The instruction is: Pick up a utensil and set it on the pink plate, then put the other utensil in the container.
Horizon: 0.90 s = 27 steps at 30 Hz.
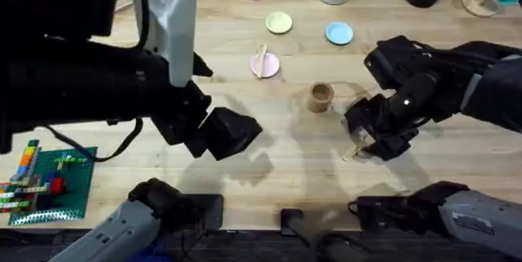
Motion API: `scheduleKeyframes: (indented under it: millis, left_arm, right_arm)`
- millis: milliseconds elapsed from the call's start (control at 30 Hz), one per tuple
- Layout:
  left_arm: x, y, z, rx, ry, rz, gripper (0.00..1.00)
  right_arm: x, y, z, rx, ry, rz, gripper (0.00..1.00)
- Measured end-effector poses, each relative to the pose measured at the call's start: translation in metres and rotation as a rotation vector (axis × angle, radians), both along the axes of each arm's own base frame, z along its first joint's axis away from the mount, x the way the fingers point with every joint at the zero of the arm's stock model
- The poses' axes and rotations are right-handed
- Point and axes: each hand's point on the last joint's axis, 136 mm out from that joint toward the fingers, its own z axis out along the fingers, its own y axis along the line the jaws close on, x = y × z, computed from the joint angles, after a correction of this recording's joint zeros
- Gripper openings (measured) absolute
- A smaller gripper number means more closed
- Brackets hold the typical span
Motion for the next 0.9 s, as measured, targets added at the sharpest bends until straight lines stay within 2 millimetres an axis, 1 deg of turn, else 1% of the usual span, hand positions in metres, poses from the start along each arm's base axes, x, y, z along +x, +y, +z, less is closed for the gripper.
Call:
scheduleKeyframes:
  millis: [200,300,333,400,433,467,500,900]
  left_arm:
    - [0.0,0.0,-0.0001,0.0,0.0,0.0,0.992]
    - [0.0,0.0,-0.0001,0.0,0.0,0.0,0.993]
    - [0.0,0.0,-0.0001,0.0,0.0,0.0,0.993]
    - [0.0,0.0,-0.0001,0.0,0.0,0.0,0.993]
    - [0.0001,0.0,0.0,0.0,0.0,0.0,0.993]
    - [0.0,0.0,-0.0001,0.0,0.0,0.0,0.993]
    - [0.0,0.0,0.0,0.0,0.0,0.0,0.992]
    - [0.0,0.0,-0.0001,0.0,0.0,0.0,0.993]
  right_arm:
    - [-0.0027,-0.0011,-0.0022,-0.002,0.005,-0.007,0.558]
    - [-0.0032,-0.0012,-0.0027,0.001,-0.005,-0.014,0.54]
    - [-0.0018,-0.0006,-0.0029,0.004,-0.01,-0.014,0.466]
    - [0.0011,0.0008,-0.0029,0.01,-0.022,-0.019,0.194]
    - [0.0013,0.0009,-0.0029,0.01,-0.023,-0.022,0.099]
    - [0.0016,0.001,-0.0024,0.012,-0.025,-0.025,0.052]
    - [0.0015,0.0011,-0.0022,0.013,-0.026,-0.025,0.04]
    - [0.0015,0.0013,-0.0019,0.014,-0.027,-0.02,0.032]
